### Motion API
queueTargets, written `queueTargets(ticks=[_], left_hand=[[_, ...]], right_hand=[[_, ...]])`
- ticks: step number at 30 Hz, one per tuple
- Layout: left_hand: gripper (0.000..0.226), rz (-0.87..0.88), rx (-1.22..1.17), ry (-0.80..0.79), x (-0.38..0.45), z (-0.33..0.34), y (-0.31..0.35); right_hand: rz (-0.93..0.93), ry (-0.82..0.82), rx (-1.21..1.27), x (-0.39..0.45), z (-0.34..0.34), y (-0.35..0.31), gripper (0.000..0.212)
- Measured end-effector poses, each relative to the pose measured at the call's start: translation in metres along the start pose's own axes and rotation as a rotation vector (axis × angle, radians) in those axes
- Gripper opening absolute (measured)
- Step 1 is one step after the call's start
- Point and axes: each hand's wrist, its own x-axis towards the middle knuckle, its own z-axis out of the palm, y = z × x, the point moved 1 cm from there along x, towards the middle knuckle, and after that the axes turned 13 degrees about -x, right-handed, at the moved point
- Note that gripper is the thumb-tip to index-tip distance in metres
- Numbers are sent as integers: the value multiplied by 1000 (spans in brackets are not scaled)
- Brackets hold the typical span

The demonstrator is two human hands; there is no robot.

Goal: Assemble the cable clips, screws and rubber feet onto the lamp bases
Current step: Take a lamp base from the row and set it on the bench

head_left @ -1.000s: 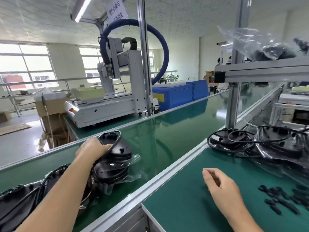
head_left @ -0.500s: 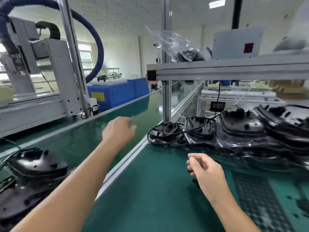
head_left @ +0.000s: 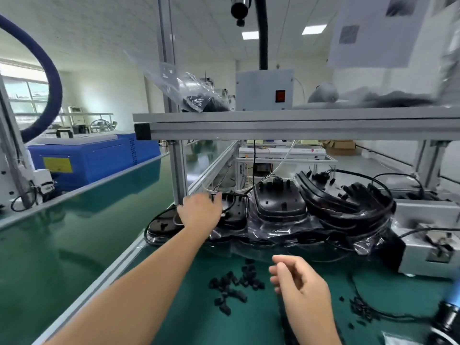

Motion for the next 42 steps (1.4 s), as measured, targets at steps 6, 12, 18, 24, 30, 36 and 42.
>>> queueTargets(ticks=[6,12,18,24,30,36,42], left_hand=[[61,-153,-427,-448,-5,29,78],[61,-502,-751,-652,-12,48,89],[51,-594,-1063,-464,-25,30,68],[58,-415,-1144,-428,-79,-24,24],[53,-249,-1060,-363,-139,-44,-5],[95,-492,-1129,-650,-110,-47,-18],[76,-737,-1594,-828,-38,-58,1]], right_hand=[[57,71,32,7,-2,3,25],[112,96,42,10,-11,6,26],[135,97,102,10,-13,2,21],[130,-45,216,10,-22,-11,35],[130,-284,218,1,-8,-26,68],[162,-335,275,-12,-16,-26,60],[117,-420,207,-40,-23,-33,49]])
